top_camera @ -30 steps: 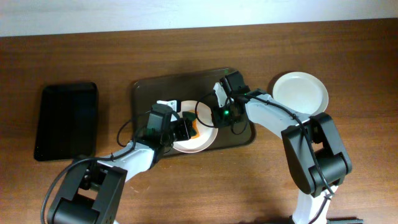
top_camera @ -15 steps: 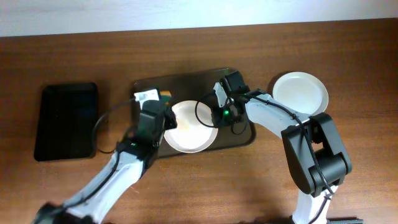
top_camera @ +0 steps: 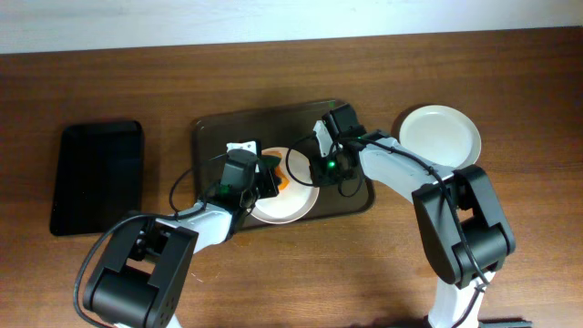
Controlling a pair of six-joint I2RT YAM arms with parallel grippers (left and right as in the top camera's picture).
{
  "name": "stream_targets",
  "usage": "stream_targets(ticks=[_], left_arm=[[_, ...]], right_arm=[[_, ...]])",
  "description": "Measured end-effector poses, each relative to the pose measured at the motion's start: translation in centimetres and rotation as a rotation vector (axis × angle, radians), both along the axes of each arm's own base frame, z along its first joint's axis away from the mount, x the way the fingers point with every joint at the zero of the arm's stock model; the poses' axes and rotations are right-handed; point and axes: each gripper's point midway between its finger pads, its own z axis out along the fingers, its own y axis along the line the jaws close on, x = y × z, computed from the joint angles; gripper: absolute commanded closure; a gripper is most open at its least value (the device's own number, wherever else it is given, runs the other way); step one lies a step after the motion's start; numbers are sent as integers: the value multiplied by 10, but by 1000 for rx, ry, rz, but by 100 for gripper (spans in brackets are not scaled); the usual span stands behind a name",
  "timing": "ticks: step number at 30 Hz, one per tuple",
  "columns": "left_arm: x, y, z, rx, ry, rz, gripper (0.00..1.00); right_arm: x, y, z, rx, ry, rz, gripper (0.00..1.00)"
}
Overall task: Clean dirty plates on tray and stack at the side
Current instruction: 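Scrub the last plate with the left-held sponge while the right gripper holds it, then lift the last plate with the right gripper and stack it on the right pile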
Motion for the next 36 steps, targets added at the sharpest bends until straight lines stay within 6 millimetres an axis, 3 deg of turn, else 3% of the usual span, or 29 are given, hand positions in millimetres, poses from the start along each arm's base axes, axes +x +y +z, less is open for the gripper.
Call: stream_targets(ticks=[3,6,7,9,11,14,17,20,21,24,25,26,28,31,32,33,34,36], left_arm=[[-1,9,4,66,-15,1,100],[-9,46,19,249,-23,78,100],[-9,66,52,315,-94,141,100],[-4,80,103,341,-226,199,100],[-4,76,125,304,-279,186,100],[-9,51,110,208,-224,82,100],[-9,23,53,120,-88,-13,100],[-17,7,16,71,0,-84,100],[-22,9,4,95,36,-94,100],[-20,28,-1,219,41,-50,100],[-20,38,-1,273,45,-18,100],[-21,61,2,376,48,51,100],[-22,77,13,463,23,110,100],[-13,105,91,466,-162,265,100],[-14,106,139,398,-276,300,100],[-17,105,152,375,-301,298,100],[-21,104,155,365,-299,283,100],[-27,89,132,337,-222,191,100]], right_arm=[[0,0,0,0,0,0,96],[0,0,0,0,0,0,96],[0,0,0,0,1,0,96],[0,0,0,0,1,0,96],[0,0,0,-1,1,0,96],[0,0,0,-1,0,0,96],[0,0,0,1,0,0,96],[0,0,0,0,0,0,96],[0,0,0,0,0,0,96],[0,0,0,0,0,0,96],[0,0,0,0,1,0,96],[-1,1,0,8,4,3,96],[-5,9,0,24,12,20,96],[-6,9,0,24,17,19,96],[-6,9,0,24,17,19,96],[-6,9,0,24,18,19,96],[-6,9,0,24,18,18,96],[-10,6,0,9,54,-8,96]])
